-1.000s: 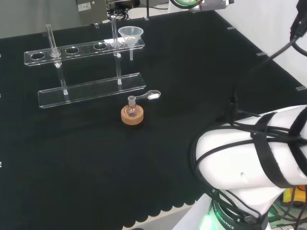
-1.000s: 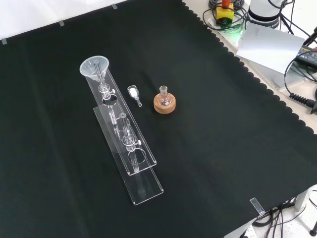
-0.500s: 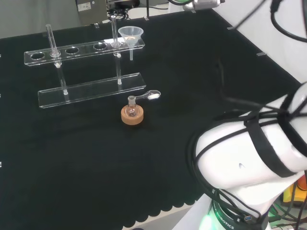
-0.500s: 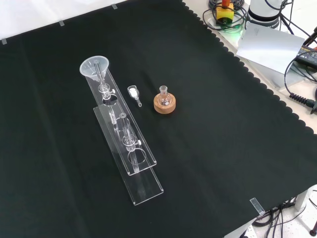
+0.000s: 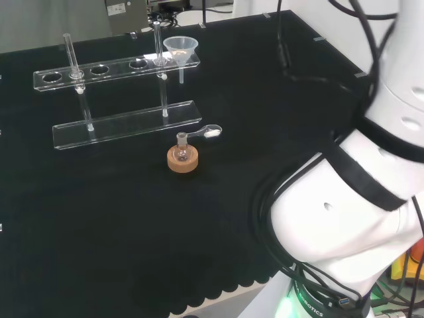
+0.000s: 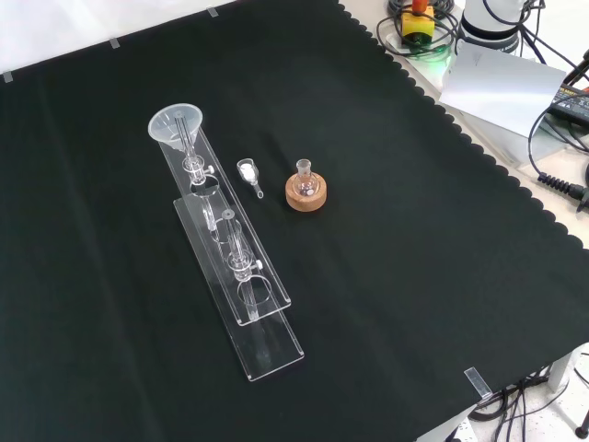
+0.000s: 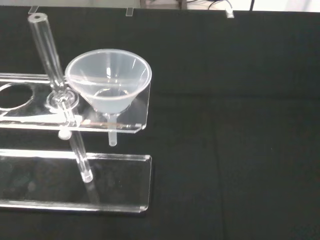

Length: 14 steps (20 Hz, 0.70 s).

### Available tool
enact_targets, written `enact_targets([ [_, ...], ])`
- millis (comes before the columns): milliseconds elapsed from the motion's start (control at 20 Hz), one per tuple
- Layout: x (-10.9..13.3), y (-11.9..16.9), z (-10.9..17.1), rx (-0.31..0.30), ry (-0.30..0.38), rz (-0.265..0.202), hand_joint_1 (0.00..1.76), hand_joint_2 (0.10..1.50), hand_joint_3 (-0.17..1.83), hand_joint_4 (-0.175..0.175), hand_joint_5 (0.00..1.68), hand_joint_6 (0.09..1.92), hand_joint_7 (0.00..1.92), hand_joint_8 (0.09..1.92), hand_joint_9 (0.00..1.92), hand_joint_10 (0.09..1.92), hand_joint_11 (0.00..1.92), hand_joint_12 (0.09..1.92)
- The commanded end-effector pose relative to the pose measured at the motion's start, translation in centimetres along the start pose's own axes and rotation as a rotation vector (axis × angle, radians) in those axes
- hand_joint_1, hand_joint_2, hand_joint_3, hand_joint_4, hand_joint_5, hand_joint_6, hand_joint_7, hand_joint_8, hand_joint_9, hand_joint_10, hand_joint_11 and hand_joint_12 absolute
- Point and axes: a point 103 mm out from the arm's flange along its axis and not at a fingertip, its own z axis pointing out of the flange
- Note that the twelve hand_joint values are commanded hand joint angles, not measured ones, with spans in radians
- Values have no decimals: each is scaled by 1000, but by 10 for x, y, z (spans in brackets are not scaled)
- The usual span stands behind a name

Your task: Pick up the funnel from the transparent funnel stand.

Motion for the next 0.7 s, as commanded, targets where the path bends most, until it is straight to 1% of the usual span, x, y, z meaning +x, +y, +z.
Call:
enact_targets([
  [50,11,78,26,118,-40,-146,273,956,241,-2,126,87,2,533,175,717,40,1462],
  [150,18,83,34,160,-42,-166,315,922,224,-4,106,87,0,536,176,725,55,1470],
  [250,24,85,38,189,-43,-183,350,890,209,-6,89,87,0,528,185,735,86,1480],
  [500,34,90,52,237,-45,-202,373,852,189,-5,81,87,0,548,217,765,151,1488],
  [700,37,92,64,252,-40,-207,368,835,180,-5,74,87,0,563,219,779,198,1491],
])
